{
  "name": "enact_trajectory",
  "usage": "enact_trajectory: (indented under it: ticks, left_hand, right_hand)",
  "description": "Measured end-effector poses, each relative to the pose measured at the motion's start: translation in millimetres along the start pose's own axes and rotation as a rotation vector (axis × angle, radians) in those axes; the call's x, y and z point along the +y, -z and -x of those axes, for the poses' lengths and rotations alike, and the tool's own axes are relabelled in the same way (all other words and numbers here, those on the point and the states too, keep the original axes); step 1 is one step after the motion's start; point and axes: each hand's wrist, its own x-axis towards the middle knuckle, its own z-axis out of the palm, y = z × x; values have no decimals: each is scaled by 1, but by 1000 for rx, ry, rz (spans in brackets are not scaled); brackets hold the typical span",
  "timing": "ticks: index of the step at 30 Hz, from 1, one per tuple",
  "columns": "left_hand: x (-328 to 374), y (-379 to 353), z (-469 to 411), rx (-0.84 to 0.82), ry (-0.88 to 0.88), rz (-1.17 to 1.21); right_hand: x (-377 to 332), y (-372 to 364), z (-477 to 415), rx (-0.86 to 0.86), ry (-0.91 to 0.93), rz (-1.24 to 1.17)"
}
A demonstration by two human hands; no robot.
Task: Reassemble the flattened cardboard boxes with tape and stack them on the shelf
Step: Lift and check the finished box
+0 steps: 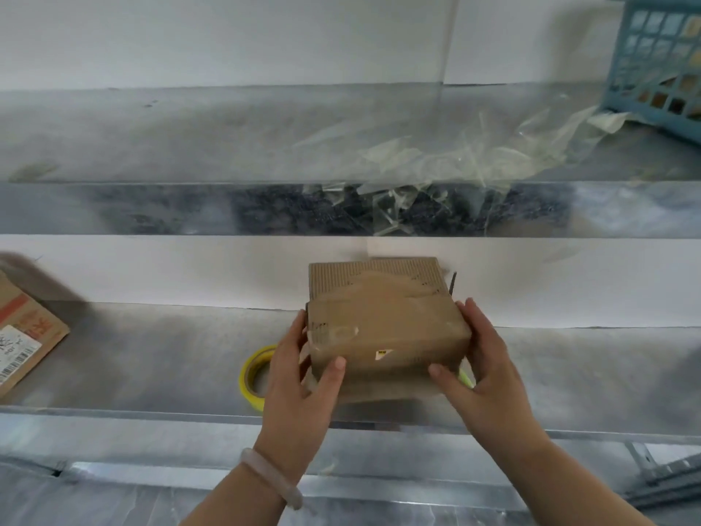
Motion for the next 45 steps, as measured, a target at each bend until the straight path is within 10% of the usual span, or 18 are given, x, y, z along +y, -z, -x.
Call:
enact_trajectory:
  ticks: [20, 27, 34, 45]
  left_hand:
    - [-6, 18, -11, -83, 632, 303]
    - [-3, 18, -6, -268, 491, -236]
    - [9, 54, 13, 85, 396, -24]
    - [-6, 214, 38, 627, 493, 120]
  right_hand:
    - [7, 2, 1, 148, -463, -260]
    - [9, 9, 6, 123, -444, -72]
    - [-15, 2, 24, 274, -270, -166]
    - [-81, -165, 9, -120, -111, -55]
